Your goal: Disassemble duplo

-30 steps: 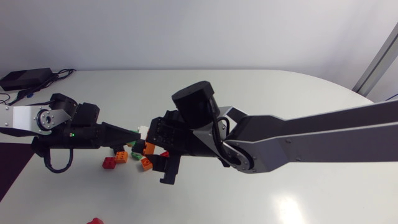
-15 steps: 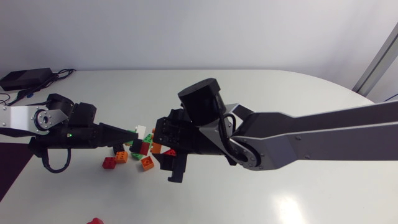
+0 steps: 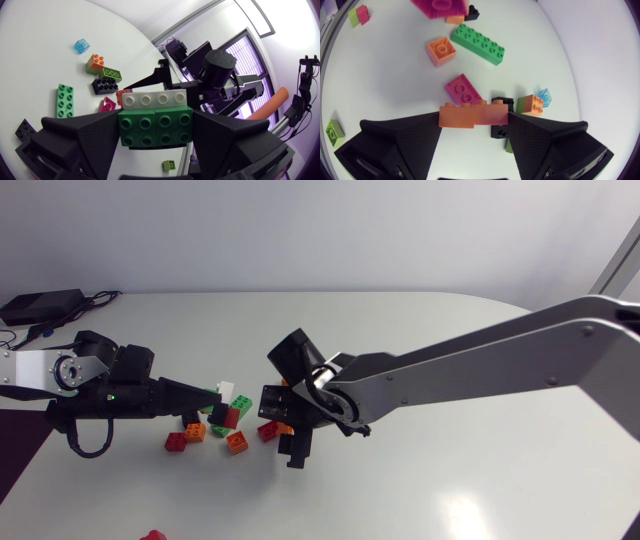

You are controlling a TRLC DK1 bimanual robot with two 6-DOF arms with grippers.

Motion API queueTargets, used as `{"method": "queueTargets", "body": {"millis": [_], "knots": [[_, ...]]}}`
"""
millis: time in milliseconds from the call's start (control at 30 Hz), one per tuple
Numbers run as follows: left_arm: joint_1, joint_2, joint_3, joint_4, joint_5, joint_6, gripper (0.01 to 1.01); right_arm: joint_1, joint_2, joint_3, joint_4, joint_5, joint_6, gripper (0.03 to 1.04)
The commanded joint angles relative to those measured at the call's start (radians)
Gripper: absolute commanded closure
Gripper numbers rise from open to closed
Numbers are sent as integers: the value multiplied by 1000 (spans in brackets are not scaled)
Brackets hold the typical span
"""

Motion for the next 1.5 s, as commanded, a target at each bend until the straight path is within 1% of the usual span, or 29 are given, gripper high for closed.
{"method": "queueTargets", "body": {"millis": [0, 33, 133, 167, 267, 367, 500, 633, 867, 967, 1033, 1133, 1267, 1467], "knots": [[11, -21, 10, -2, 22, 29, 744, -5, 46, 21, -28, 15, -15, 197], [12, -22, 8, -2, 24, 29, 744, -5, 47, 23, -28, 13, -15, 193], [14, -30, 5, -3, 27, 37, 743, -8, 44, 26, -28, 13, -10, 111], [20, -33, 4, -3, 27, 39, 743, -8, 36, 24, -28, 13, -6, 69], [38, -41, -3, -3, 33, 39, 741, -17, 3, 19, -17, 6, 16, 69], [41, -41, -4, -3, 34, 39, 741, -21, -82, -27, 46, -68, 37, 67], [40, -41, -3, -5, 44, 39, 741, -18, -191, -93, 139, -175, 89, 67], [38, -41, 1, -9, 54, 37, 741, -9, -217, -126, 179, -272, 111, 67], [35, -41, 5, -15, 65, 37, 743, 71, -206, -171, 273, -276, 117, 69], [35, -41, 8, -17, 68, 37, 743, 80, -201, -171, 276, -276, 128, 72], [35, -41, 10, -21, 70, 37, 743, 89, -195, -172, 288, -275, 128, 102], [35, -42, 8, -32, 77, 37, 743, 107, -180, -174, 304, -238, 129, 130], [35, -51, 4, -44, 88, 39, 744, 123, -157, -172, 331, -201, 128, 131], [47, -59, 1, -54, 96, 43, 772, 146, -137, -169, 380, -189, 129, 164]]}}
